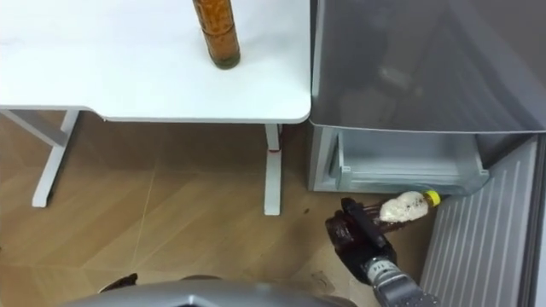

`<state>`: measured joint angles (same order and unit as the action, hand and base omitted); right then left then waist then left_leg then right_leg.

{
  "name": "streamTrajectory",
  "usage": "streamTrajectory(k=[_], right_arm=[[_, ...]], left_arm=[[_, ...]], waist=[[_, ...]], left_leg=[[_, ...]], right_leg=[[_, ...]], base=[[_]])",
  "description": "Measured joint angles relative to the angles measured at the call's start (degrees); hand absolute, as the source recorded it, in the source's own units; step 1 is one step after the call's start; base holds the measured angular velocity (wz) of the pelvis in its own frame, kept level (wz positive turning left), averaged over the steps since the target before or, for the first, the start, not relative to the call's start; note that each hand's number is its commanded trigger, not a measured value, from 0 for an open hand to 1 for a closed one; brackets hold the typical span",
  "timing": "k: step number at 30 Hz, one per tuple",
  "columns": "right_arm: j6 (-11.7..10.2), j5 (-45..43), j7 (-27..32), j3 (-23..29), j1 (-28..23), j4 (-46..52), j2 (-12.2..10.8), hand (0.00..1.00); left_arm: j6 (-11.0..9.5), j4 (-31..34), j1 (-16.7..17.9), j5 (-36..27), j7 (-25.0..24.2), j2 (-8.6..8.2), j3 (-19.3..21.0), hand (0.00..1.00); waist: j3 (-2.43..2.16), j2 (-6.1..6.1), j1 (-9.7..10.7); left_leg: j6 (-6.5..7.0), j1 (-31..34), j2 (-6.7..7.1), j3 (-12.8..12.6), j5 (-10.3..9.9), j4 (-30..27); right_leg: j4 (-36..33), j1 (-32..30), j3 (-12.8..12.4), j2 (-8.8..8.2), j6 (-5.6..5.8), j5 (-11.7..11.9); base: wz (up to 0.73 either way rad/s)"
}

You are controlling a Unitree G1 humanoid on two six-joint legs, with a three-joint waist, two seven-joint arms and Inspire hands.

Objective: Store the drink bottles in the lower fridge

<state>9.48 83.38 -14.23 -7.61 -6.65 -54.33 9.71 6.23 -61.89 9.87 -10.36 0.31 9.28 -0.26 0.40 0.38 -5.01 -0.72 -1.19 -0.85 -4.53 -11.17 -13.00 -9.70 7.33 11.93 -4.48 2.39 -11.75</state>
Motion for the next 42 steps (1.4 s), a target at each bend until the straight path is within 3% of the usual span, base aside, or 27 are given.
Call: streamTrajectory(k=[6,11,15,18,21,23,30,36,42], right_arm=[[-0.14,2.38,1.32,0.0,1.06,1.25,-0.51,1.0],[-0.05,6.43,2.21,0.51,2.98,0.99,-0.4,1.0],[-0.11,6.4,2.32,2.61,7.0,-1.04,0.45,1.0],[-0.14,6.88,2.06,3.01,12.21,-5.28,0.96,1.0],[-0.18,7.6,2.39,5.84,17.6,-11.09,0.81,1.0],[-0.26,7.8,3.25,7.38,20.62,-11.26,0.85,1.0],[-0.57,9.11,4.92,10.43,29.81,-14.64,1.98,1.0],[0.85,9.09,6.23,12.75,34.57,-17.45,3.97,1.0],[0.72,10.27,8.13,14.2,38.17,-18.74,6.6,1.0]], left_arm=[[-0.01,0.0,0.38,0.76,-0.91,0.17,-0.07,0.0],[0.16,0.07,0.0,3.25,-0.98,0.24,-0.73,0.0],[0.87,0.19,-1.63,3.81,-1.46,0.61,-2.86,0.0],[0.88,-0.37,-3.0,4.44,-2.17,0.63,-3.39,0.0],[0.77,-0.51,-4.66,4.43,-2.25,0.87,-5.41,0.0],[0.77,-0.6,-6.16,4.91,-2.56,1.1,-5.69,0.0],[0.86,-3.58,-10.51,6.09,-2.98,2.94,-8.26,0.0],[0.89,-4.51,-10.85,5.45,-3.09,4.1,-9.24,0.0],[0.81,-4.6,-11.06,5.5,-2.97,4.93,-9.43,0.0]], waist=[[0.29,0.6,0.05],[0.1,1.34,0.22],[0.0,2.44,0.3],[0.54,2.97,0.11],[0.65,2.96,-0.14],[0.69,2.89,0.06],[1.76,1.01,-0.06],[1.78,0.03,0.0],[1.98,-0.43,-0.27]], left_leg=[[0.0,0.87,0.03,0.58,-0.01,-0.49],[0.06,3.67,0.09,1.42,0.02,-1.69],[0.39,7.97,0.11,2.32,0.28,-3.9],[0.61,10.09,0.13,2.34,0.69,-4.46],[0.82,12.19,0.28,2.39,1.25,-4.43],[0.9,14.81,0.43,2.44,2.03,-4.38],[1.06,20.02,0.85,3.22,4.23,-3.61],[1.02,23.86,0.79,3.14,5.37,-3.24],[1.23,26.67,0.89,1.82,6.68,-2.61]], right_leg=[[-0.11,0.0,0.78,-0.03,0.0,0.0],[-0.42,-1.82,1.35,0.0,-0.1,0.06],[-1.24,-5.46,2.38,-0.09,-0.24,0.42],[-2.17,-7.69,2.38,-0.27,-0.25,0.61],[-3.14,-10.17,2.45,-0.56,-0.24,0.69],[-4.28,-13.3,2.41,-0.81,-0.25,0.69],[-6.07,-19.1,3.67,-1.44,-0.55,0.88],[-7.17,-23.61,3.79,-1.59,-0.96,1.16],[-10.11,-28.52,3.13,-2.46,-1.08,1.18]], base=[[0.05],[0.09],[0.13],[0.0],[0.0],[0.03],[0.08],[0.0],[-0.08]])
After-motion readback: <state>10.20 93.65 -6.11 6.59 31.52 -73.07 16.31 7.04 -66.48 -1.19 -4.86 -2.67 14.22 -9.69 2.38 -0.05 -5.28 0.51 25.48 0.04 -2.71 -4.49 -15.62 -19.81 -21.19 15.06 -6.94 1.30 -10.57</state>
